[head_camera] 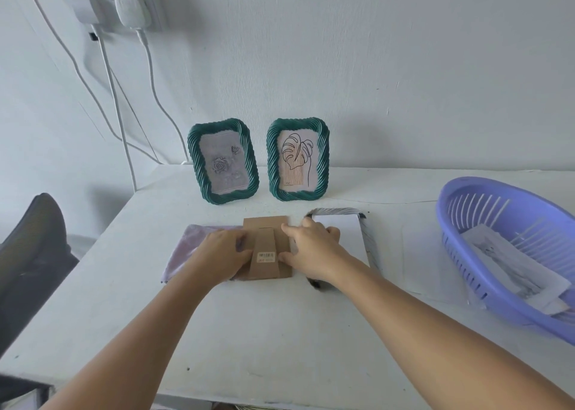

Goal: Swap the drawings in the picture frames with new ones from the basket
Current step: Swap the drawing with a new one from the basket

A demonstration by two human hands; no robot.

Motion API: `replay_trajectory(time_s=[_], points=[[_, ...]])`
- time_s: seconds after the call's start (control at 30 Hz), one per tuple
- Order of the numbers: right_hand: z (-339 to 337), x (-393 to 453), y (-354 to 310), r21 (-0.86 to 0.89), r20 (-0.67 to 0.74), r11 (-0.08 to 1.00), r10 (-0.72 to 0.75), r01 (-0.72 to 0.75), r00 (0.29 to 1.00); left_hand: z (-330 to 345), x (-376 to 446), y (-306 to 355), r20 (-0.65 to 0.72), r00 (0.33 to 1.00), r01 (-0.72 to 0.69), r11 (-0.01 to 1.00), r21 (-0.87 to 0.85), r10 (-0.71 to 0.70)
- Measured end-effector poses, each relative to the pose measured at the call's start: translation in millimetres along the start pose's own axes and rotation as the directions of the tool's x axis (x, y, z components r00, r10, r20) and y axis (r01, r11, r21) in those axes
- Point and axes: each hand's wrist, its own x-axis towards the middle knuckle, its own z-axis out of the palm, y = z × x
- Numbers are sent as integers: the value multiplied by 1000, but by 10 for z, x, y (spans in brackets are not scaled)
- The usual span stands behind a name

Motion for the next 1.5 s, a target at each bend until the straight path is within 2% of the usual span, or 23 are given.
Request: replay_trajectory(time_s=[0.1, 0.2, 0.3, 0.43, 0.6, 1.03, 1.23, 1.37, 1.43, 1.5], points=[[-66, -61, 93, 91, -109, 996, 16, -6, 994, 9, 50, 35, -61, 998, 26, 999, 31, -24], [-155, -130, 272, 124, -216, 990, 88, -62, 972, 41, 136, 165, -134, 991, -5, 1000, -11, 4], [-235, -216, 496, 75, -225, 983, 183, -170, 957, 152, 208, 400, -91, 994, -72, 997, -33, 68], [-301, -345, 744, 4, -247, 953, 294, -303, 923, 359, 325, 669, -14, 997, -78, 997, -15, 78], [-318, -461, 855, -32, -221, 931, 348, -363, 911, 529, 420, 796, 43, 996, -75, 995, -59, 78], [-324, -500, 931, 277, -155, 911, 357, -306, 921, 582, 419, 771, 47, 995, -82, 987, -137, 89], [-315, -519, 968, 347, -225, 908, 324, -235, 919, 606, 409, 760, 57, 995, -71, 987, -144, 80], [-390, -523, 978, 458, -263, 873, 311, -166, 913, 630, 368, 786, -51, 996, -86, 986, -143, 80], [-440, -526, 975, 524, -282, 843, 308, -123, 909, 615, 361, 847, -97, 993, -91, 969, -230, 70], [-493, -534, 962, 584, -304, 809, 299, -71, 905, 584, 375, 937, -37, 999, -43, 897, -440, 30]])
